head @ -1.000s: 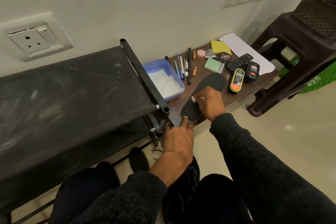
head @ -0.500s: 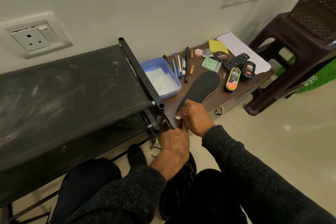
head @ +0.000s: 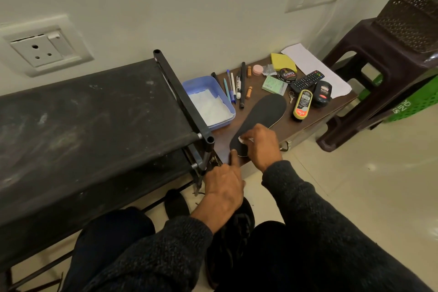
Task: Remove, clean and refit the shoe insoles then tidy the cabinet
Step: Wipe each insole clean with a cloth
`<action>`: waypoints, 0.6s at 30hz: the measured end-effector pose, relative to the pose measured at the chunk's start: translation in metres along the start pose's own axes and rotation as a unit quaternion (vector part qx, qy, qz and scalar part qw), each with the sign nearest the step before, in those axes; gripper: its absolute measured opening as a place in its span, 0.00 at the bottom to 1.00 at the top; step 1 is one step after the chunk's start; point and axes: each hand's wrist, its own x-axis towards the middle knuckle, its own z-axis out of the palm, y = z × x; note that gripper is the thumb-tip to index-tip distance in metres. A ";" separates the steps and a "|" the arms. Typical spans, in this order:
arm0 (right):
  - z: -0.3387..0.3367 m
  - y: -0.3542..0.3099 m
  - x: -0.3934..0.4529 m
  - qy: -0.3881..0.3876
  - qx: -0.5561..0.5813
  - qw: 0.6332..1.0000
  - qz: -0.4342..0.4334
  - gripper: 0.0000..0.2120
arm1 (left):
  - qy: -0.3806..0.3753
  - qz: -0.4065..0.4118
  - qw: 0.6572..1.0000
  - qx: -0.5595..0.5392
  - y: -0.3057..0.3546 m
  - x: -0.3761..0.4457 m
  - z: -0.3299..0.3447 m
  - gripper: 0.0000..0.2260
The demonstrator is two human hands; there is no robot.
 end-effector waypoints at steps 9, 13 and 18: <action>-0.007 -0.002 -0.051 -0.035 0.079 0.994 -0.074 0.10 | 0.000 0.004 1.000 0.013 -0.010 -0.002 -0.001 0.35; -0.032 0.008 -0.036 0.029 0.194 0.980 0.033 0.09 | 0.041 0.009 0.999 0.005 -0.007 -0.005 -0.003 0.36; -0.039 0.035 0.017 0.028 0.098 0.987 0.127 0.11 | 0.039 0.029 0.999 0.016 -0.001 -0.005 0.001 0.33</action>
